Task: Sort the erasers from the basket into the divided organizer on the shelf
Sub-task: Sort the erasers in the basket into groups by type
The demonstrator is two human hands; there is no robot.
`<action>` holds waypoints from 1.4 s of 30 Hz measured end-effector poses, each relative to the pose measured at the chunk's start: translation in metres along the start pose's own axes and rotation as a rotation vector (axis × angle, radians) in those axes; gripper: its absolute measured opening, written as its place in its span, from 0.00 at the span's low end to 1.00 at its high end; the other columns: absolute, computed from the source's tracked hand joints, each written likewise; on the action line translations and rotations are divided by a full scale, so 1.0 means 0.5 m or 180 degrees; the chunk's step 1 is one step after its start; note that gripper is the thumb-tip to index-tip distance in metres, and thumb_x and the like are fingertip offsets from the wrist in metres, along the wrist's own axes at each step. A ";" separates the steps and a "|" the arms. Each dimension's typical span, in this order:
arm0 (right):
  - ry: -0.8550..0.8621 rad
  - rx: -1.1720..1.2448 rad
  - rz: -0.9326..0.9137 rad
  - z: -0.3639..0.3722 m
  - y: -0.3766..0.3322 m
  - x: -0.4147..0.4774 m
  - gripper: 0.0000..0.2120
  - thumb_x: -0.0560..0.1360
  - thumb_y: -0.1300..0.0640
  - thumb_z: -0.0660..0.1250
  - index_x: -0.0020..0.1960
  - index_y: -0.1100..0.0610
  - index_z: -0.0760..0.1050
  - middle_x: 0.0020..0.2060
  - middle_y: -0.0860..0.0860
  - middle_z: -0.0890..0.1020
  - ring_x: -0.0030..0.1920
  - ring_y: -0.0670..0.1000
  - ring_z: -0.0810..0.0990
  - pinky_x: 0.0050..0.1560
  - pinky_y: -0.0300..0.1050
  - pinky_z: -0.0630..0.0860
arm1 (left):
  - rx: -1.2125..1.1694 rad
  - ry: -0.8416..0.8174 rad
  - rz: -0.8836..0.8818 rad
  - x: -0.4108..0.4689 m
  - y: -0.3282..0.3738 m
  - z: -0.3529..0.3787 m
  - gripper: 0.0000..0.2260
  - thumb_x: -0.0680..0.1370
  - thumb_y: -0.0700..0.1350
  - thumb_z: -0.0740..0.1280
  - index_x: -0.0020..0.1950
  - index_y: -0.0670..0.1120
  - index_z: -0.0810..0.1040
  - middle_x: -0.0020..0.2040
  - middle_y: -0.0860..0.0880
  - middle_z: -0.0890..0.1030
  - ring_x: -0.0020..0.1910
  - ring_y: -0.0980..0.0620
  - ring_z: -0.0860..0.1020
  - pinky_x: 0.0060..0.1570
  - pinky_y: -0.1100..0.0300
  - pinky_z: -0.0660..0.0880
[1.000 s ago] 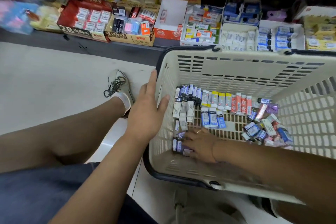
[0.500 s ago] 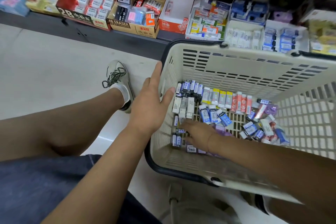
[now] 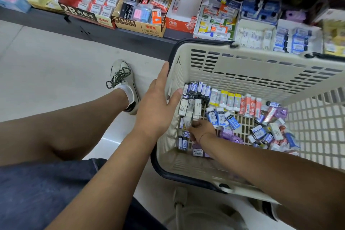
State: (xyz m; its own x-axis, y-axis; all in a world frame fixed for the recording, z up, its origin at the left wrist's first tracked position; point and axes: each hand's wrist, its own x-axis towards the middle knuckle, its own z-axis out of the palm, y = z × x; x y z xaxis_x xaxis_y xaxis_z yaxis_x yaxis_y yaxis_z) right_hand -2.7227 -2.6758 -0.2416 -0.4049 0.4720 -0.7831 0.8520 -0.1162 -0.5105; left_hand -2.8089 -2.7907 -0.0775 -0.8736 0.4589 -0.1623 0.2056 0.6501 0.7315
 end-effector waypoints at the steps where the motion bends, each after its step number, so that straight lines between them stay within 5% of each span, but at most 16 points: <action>1: -0.0027 0.0183 0.0119 0.000 0.001 -0.001 0.06 0.73 0.59 0.72 0.46 0.54 0.75 0.35 0.55 0.80 0.34 0.54 0.78 0.38 0.46 0.78 | -0.0011 0.0003 0.0000 0.000 -0.001 0.000 0.30 0.80 0.54 0.61 0.78 0.61 0.49 0.72 0.54 0.67 0.63 0.54 0.70 0.54 0.64 0.64; 4: -0.0035 0.0651 0.0366 0.000 -0.008 -0.011 0.09 0.73 0.60 0.72 0.52 0.56 0.75 0.29 0.54 0.77 0.25 0.50 0.74 0.21 0.36 0.70 | -0.0026 0.0010 0.0025 0.002 -0.002 0.001 0.30 0.80 0.54 0.61 0.78 0.60 0.50 0.72 0.54 0.67 0.65 0.56 0.69 0.55 0.65 0.63; 9: 0.0120 0.1089 0.0415 0.011 -0.019 -0.013 0.19 0.72 0.61 0.73 0.61 0.58 0.75 0.34 0.55 0.79 0.27 0.49 0.73 0.26 0.41 0.70 | -0.0034 0.0036 0.0075 0.001 -0.004 0.001 0.30 0.80 0.54 0.62 0.78 0.59 0.51 0.72 0.54 0.68 0.64 0.56 0.70 0.56 0.64 0.65; 15: 0.0170 0.1274 0.0490 0.020 -0.027 -0.014 0.17 0.71 0.62 0.73 0.60 0.58 0.77 0.32 0.53 0.78 0.23 0.46 0.74 0.18 0.32 0.66 | -0.0012 0.0051 0.0097 0.001 -0.004 0.002 0.30 0.80 0.55 0.62 0.78 0.60 0.51 0.70 0.54 0.70 0.61 0.54 0.73 0.58 0.57 0.70; 22: -0.0221 0.0665 0.0195 0.005 -0.025 -0.015 0.18 0.71 0.63 0.72 0.60 0.61 0.75 0.35 0.50 0.77 0.32 0.46 0.72 0.36 0.38 0.72 | -0.0053 0.0025 0.0095 0.002 -0.008 0.003 0.30 0.80 0.55 0.62 0.78 0.60 0.51 0.70 0.54 0.70 0.64 0.55 0.71 0.58 0.59 0.69; 25: -0.0216 0.0420 0.0112 -0.002 -0.021 -0.013 0.17 0.70 0.59 0.75 0.57 0.57 0.77 0.45 0.51 0.80 0.42 0.50 0.77 0.49 0.46 0.77 | -0.0064 0.0016 0.0085 0.001 -0.007 0.004 0.30 0.80 0.55 0.62 0.78 0.60 0.51 0.71 0.54 0.70 0.63 0.55 0.72 0.57 0.60 0.68; 29: -0.0335 0.0524 0.0150 -0.010 -0.029 -0.021 0.20 0.68 0.51 0.77 0.55 0.57 0.78 0.37 0.49 0.76 0.30 0.45 0.69 0.29 0.37 0.68 | -0.0078 0.0041 0.0081 0.001 -0.008 0.003 0.30 0.80 0.54 0.62 0.78 0.60 0.51 0.72 0.55 0.68 0.65 0.56 0.70 0.57 0.63 0.66; 34: -0.0822 0.1067 0.0508 -0.028 -0.049 -0.051 0.17 0.72 0.57 0.73 0.57 0.60 0.74 0.37 0.53 0.80 0.32 0.51 0.79 0.34 0.43 0.79 | -0.0041 0.0041 0.0101 0.004 -0.013 0.005 0.30 0.80 0.54 0.62 0.77 0.60 0.51 0.70 0.55 0.70 0.65 0.56 0.72 0.58 0.60 0.69; 40: -0.0609 0.1810 0.0978 -0.036 -0.082 -0.040 0.08 0.73 0.63 0.71 0.48 0.64 0.72 0.36 0.57 0.77 0.32 0.51 0.77 0.24 0.43 0.78 | -0.0091 0.0018 0.0075 0.003 -0.012 0.005 0.30 0.80 0.55 0.62 0.77 0.61 0.51 0.71 0.55 0.70 0.67 0.55 0.71 0.61 0.57 0.70; 42: -0.0686 0.2073 0.1114 -0.029 -0.082 -0.036 0.06 0.75 0.63 0.69 0.46 0.64 0.72 0.35 0.57 0.76 0.33 0.51 0.76 0.32 0.44 0.80 | -0.0084 0.0021 0.0079 0.003 -0.011 0.004 0.30 0.80 0.55 0.62 0.77 0.61 0.51 0.71 0.55 0.70 0.66 0.55 0.71 0.60 0.59 0.69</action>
State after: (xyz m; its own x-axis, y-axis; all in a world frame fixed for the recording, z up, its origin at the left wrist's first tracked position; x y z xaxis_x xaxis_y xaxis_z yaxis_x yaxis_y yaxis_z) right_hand -2.7454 -2.6667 -0.2015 -0.2605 0.1400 -0.9553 0.6021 -0.7500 -0.2740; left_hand -2.8101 -2.7923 -0.0831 -0.8713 0.4705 -0.1395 0.2155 0.6223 0.7526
